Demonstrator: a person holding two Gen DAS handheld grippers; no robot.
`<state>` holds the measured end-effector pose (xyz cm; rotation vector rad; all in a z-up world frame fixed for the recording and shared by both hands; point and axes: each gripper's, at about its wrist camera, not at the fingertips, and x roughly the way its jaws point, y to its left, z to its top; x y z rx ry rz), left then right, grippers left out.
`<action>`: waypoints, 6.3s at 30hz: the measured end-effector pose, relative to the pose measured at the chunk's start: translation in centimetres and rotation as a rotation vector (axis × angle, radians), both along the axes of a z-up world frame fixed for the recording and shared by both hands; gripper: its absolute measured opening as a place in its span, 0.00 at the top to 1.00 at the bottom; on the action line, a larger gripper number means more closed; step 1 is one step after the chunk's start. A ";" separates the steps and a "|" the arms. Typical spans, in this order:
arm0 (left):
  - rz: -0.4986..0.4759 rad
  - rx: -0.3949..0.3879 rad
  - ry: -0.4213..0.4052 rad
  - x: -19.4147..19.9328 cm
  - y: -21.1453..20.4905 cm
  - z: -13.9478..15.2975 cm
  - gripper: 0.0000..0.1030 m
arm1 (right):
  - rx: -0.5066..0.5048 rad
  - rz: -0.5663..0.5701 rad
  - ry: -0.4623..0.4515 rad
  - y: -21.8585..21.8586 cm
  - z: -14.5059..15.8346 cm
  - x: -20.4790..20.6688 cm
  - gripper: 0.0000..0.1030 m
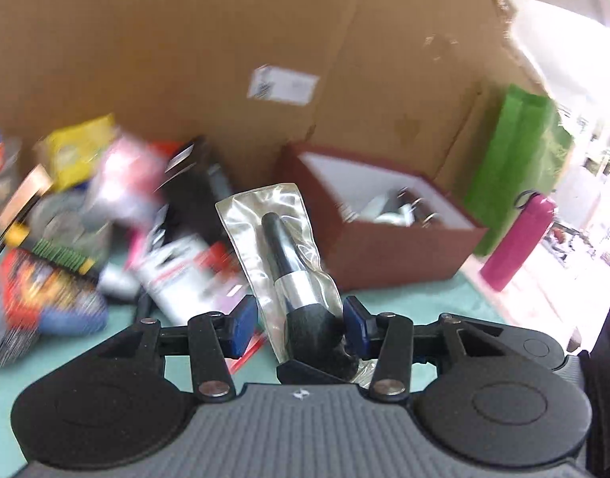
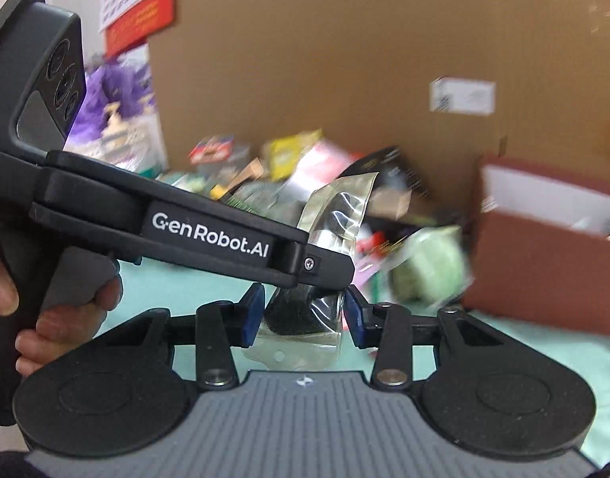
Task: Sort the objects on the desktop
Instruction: 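Carry the bagged brush with the left gripper over the brown box, then open the left gripper to drop the brush and pull back, then grasp the pink keychain strap with the left gripper while the right grasps the red-capped marker, then regrasp the purple keychain figure with the left gripper and lift it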
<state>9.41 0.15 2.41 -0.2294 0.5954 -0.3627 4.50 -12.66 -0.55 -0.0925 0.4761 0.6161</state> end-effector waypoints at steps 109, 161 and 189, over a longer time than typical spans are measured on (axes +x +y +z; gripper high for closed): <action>0.125 0.044 0.088 -0.4 -0.2 -4.7 0.09 | -0.158 -0.183 0.045 -0.2 -1.9 2.0 0.11; 0.065 0.139 0.157 -5.4 6.4 -7.0 0.83 | -0.157 -0.047 0.194 -4.4 -5.6 -1.7 0.86; -0.091 0.331 0.043 -3.8 1.0 -8.2 0.30 | -0.141 -0.058 0.175 -2.8 -5.9 0.1 0.71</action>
